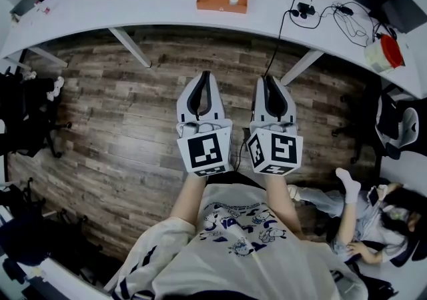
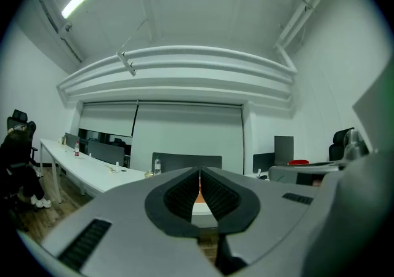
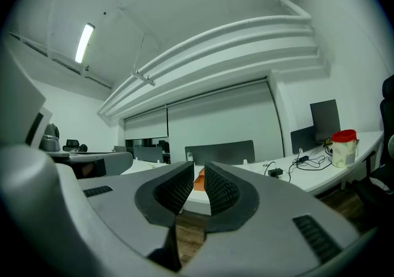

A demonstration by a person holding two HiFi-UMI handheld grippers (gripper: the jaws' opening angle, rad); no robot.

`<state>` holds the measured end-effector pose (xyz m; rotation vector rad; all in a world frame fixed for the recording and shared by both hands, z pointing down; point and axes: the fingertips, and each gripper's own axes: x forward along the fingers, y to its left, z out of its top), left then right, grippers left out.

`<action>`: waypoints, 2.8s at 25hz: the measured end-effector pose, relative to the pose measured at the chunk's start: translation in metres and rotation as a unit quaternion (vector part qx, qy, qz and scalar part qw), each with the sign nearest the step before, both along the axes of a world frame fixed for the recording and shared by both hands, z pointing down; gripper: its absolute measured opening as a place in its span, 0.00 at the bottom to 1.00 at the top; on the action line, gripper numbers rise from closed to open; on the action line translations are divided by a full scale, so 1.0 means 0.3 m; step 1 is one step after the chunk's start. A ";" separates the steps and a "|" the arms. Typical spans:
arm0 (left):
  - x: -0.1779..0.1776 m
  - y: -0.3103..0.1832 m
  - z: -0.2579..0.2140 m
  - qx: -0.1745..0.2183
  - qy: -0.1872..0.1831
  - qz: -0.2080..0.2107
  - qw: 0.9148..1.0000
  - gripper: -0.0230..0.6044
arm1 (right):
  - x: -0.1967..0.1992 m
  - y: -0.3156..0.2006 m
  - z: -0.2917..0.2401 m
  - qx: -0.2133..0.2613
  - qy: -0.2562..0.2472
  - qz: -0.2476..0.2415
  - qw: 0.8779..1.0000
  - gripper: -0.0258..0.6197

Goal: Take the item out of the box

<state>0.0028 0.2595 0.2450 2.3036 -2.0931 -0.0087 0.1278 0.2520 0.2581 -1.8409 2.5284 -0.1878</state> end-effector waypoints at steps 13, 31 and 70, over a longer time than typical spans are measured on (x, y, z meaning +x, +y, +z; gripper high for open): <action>-0.080 -0.339 -0.005 -0.002 -0.005 0.015 1.000 0.07 | -0.099 -0.328 0.003 -0.003 -0.004 0.007 1.000 0.13; -0.213 -0.811 -0.012 0.004 0.000 0.043 0.999 0.07 | -0.232 -0.775 -0.001 0.004 -0.003 0.034 0.999 0.13; -0.186 -1.479 0.152 -0.063 0.004 0.012 0.998 0.07 | -0.188 -1.453 0.170 -0.068 0.008 0.006 0.998 0.13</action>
